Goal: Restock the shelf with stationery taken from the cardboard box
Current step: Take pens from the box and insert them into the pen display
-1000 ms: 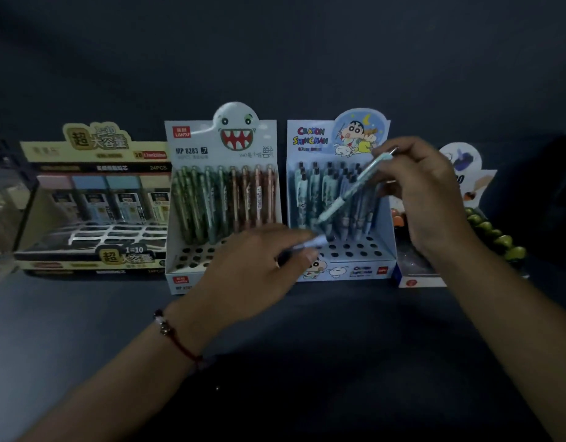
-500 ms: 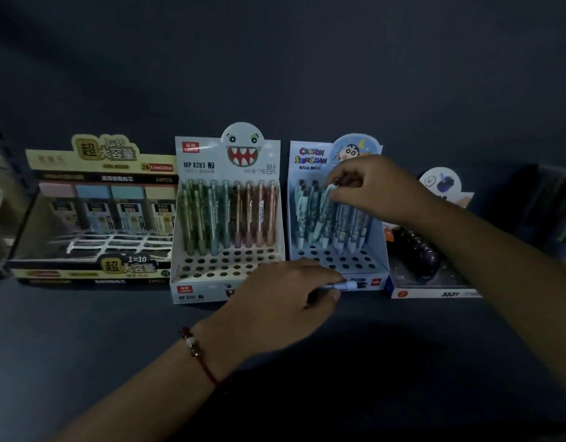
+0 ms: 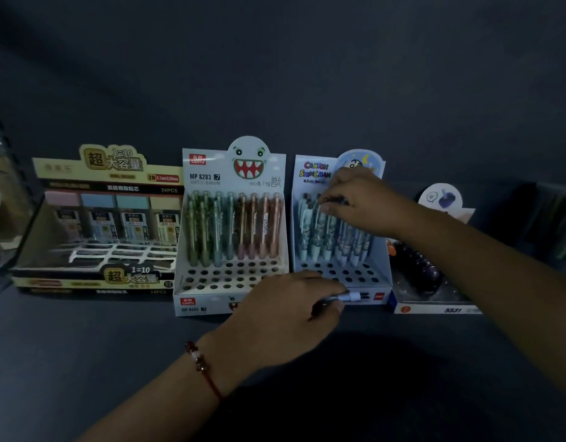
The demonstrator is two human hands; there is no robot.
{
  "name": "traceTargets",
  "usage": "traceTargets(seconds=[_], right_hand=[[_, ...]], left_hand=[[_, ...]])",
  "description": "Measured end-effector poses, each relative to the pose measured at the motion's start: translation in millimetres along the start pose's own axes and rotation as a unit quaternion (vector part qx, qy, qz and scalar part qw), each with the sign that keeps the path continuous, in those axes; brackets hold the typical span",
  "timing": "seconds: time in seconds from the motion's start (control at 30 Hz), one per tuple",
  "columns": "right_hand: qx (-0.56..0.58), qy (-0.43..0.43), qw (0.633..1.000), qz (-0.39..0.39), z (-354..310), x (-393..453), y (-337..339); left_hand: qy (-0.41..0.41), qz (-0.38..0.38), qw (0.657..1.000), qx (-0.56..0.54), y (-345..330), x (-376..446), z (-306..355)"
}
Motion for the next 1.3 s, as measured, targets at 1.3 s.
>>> traceTargets(seconds=[1.3], right_hand=[[0.629,-0.275,0.702,0.190,14,-178,-42]], left_hand=[[-0.013,0.069,0.994,-0.083,-9,1,26]])
Point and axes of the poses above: each hand's wrist, its own x-axis towards the middle knuckle, its own y-axis out of the back of the hand, z = x × y, the point moved 10 cm from there along x, towards the middle knuckle, and after that the axes turned 3 degrees about -x, right-handed, at the moved point
